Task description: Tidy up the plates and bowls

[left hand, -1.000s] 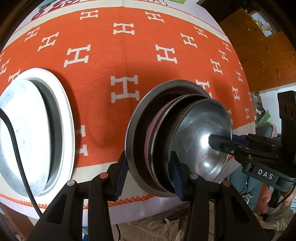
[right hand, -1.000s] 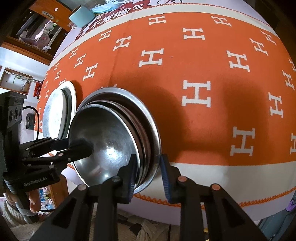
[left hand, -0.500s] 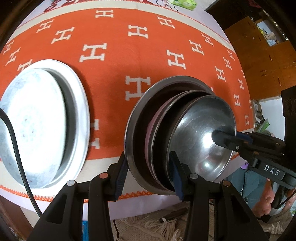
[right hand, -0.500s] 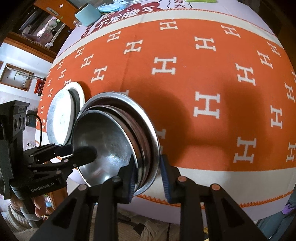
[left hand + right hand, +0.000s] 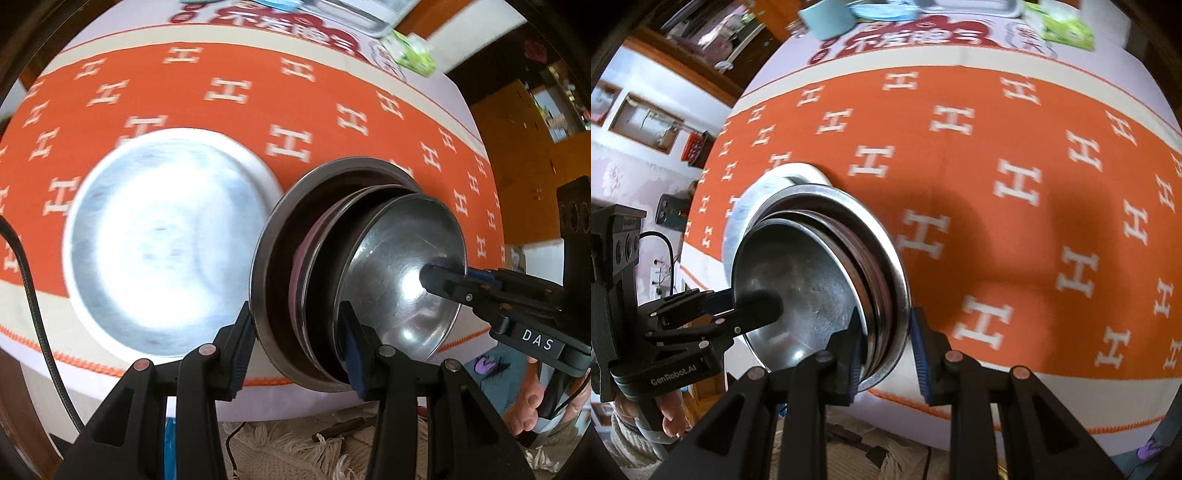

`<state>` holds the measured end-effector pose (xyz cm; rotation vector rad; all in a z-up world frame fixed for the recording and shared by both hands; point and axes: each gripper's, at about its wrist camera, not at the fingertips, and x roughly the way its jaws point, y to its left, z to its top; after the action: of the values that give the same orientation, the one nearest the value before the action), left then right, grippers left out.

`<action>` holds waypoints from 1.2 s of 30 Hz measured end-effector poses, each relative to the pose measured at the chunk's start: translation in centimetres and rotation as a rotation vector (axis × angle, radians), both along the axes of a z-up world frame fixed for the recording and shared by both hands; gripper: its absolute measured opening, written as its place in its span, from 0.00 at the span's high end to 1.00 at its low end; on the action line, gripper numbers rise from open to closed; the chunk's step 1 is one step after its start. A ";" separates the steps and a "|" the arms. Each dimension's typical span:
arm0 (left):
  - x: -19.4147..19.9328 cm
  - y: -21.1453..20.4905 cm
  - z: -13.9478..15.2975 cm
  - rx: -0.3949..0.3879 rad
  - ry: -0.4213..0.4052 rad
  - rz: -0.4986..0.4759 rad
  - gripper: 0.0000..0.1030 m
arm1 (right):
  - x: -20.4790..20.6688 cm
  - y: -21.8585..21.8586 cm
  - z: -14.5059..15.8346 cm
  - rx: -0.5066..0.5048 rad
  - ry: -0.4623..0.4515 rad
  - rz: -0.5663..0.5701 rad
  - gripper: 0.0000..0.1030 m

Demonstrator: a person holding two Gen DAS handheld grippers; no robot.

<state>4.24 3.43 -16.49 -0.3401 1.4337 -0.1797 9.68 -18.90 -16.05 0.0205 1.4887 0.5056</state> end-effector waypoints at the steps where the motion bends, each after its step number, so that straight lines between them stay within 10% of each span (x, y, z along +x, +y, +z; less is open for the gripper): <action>1: -0.1 1.1 0.1 0.005 -0.001 0.016 0.59 | 0.1 1.2 0.1 0.003 -0.001 0.016 0.77; 16: 1.7 11.5 -1.6 0.046 0.027 0.091 0.59 | 2.0 11.6 -2.0 0.000 0.033 0.066 0.78; 36: 3.7 13.5 -4.6 0.026 0.072 0.000 0.59 | 2.0 13.8 -3.9 -0.062 0.072 0.000 0.78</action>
<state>7.95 16.97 -21.09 -0.3283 1.5053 -0.1502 11.69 -5.10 -19.94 -0.0102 1.5745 0.4621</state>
